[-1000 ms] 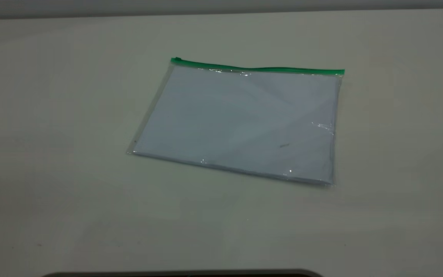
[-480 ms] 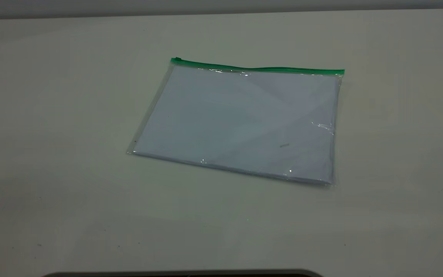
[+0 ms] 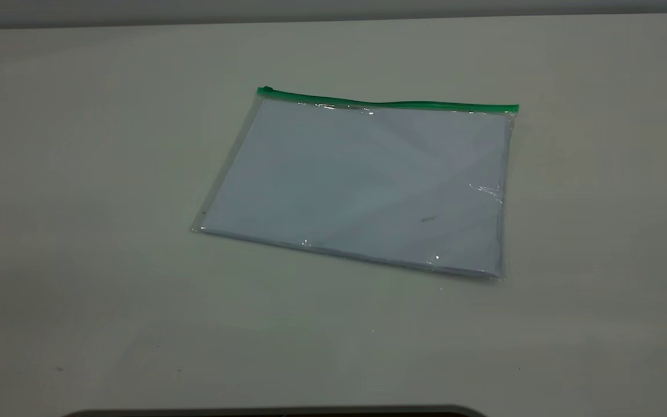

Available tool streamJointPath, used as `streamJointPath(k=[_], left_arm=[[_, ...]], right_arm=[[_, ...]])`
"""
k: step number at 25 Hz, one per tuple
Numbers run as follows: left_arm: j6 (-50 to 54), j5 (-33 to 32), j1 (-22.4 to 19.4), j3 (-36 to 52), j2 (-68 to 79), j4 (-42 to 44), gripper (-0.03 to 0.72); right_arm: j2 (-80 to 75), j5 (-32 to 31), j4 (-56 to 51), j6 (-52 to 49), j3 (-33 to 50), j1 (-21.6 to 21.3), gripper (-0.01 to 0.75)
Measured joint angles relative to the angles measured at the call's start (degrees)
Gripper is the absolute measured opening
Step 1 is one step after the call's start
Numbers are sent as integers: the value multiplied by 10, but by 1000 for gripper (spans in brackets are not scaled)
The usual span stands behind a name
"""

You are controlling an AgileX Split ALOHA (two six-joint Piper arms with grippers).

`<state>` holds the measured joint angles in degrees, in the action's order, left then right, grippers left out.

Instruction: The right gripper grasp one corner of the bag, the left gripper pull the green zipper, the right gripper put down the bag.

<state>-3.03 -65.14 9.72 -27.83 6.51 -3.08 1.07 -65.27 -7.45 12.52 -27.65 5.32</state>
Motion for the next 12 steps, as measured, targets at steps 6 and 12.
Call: streamJointPath(k=[6, 12], left_arm=[[0, 0, -20, 0, -12, -1, 563], [1, 0, -111, 0, -60, -1, 563]], right_arm=[[0, 0, 0, 0, 0, 0, 578], [0, 0, 0, 0, 0, 0, 578]])
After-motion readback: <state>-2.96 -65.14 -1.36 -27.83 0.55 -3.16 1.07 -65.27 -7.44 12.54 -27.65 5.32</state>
